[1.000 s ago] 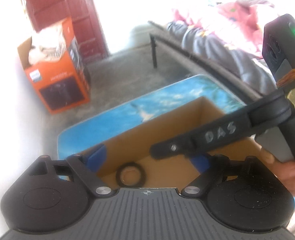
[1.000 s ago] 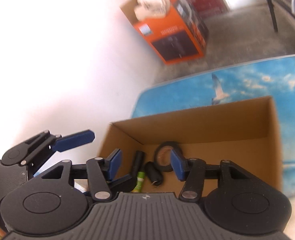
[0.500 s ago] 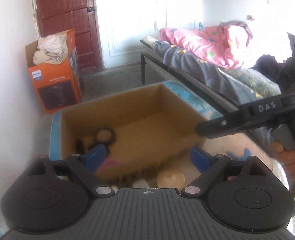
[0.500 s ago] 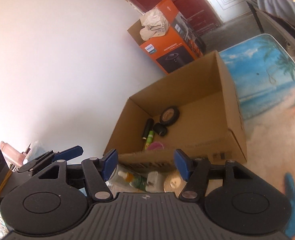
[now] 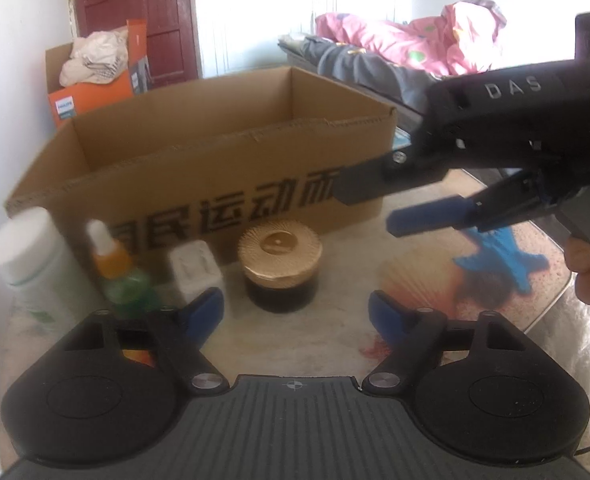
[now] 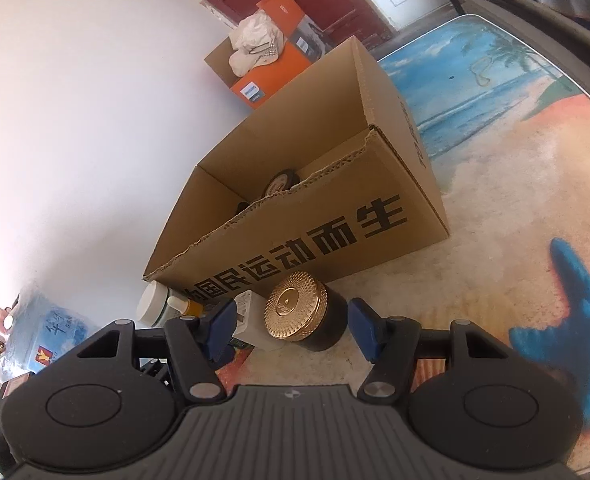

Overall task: Organize rigid objects
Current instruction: 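Move the right gripper back and grasp the gold-lidded jar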

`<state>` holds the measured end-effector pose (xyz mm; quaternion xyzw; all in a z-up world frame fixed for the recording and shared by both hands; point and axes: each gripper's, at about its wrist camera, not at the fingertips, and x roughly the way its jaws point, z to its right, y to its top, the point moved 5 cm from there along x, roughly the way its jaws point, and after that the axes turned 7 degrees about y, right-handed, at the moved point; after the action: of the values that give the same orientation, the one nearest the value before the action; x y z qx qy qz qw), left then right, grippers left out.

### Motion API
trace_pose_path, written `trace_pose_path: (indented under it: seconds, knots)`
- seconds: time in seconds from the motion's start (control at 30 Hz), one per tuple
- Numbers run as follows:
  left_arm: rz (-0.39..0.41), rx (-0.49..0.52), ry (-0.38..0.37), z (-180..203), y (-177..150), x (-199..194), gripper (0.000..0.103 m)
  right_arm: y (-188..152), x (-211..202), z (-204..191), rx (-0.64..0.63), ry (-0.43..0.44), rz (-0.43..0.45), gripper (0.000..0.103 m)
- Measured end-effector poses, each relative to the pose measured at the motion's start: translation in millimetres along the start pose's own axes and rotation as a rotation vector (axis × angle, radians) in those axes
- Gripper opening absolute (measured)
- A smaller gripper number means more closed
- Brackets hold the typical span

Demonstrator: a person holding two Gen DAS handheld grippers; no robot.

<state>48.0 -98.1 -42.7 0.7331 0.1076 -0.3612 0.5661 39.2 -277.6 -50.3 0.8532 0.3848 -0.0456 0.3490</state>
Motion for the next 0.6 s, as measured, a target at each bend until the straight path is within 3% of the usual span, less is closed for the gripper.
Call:
trace_pose_path:
  seconds: [0.3, 0.6]
  knots:
    - [-0.025, -0.011, 0.028, 0, -6, 29, 0.064, 4, 34, 0, -0.123, -0.044, -0.059, 0.049]
    - [-0.009, 0.016, 0.039, 0, -2, 40, 0.063, 8, 62, 8, -0.141, -0.055, -0.118, 0.039]
